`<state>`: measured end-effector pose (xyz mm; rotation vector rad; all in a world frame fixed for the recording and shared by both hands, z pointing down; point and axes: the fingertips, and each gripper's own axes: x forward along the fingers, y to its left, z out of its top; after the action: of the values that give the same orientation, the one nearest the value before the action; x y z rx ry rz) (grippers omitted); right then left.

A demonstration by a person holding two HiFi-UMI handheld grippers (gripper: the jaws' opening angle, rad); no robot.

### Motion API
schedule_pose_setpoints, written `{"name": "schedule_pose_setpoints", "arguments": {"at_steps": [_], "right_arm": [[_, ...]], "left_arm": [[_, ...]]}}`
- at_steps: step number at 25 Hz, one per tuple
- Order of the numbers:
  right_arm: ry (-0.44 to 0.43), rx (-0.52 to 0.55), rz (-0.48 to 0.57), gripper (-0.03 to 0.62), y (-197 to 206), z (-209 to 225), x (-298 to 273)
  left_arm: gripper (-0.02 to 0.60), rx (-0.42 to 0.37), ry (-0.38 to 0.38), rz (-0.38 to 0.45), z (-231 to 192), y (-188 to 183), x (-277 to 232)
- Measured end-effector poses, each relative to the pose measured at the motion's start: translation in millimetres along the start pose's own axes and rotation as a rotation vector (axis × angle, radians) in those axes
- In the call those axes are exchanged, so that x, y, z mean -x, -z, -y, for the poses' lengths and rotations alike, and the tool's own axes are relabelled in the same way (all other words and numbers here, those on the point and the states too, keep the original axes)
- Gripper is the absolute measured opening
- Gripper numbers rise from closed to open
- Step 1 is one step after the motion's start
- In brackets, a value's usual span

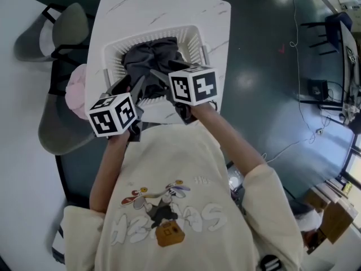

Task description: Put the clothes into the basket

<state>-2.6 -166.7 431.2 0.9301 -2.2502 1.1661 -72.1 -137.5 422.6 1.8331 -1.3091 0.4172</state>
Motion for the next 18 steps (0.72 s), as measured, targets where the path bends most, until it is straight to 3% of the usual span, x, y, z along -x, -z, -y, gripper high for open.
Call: {"name": "schedule_pose_setpoints", "arguments": {"at_steps": [4,10,18], "right_arm": [[-0.013,-0.007,0.04,0.109,-1.7,-12.9,9.0],[-0.028,-0.027,0.094,0.093,-2.1,-29.7,24.6],[-0.015,-0.058,0.174,0.069,-2.0,-44.6,45.2]], "left_arm": [[0.179,0.006,0.006,0.011,2.9,5.1,9.7],[0.094,-0.017,0.016,0.041,10.5,8.7,28.8],[0.031,-0.057,0.039,0.07,13.7,6.4,48.5]]}}
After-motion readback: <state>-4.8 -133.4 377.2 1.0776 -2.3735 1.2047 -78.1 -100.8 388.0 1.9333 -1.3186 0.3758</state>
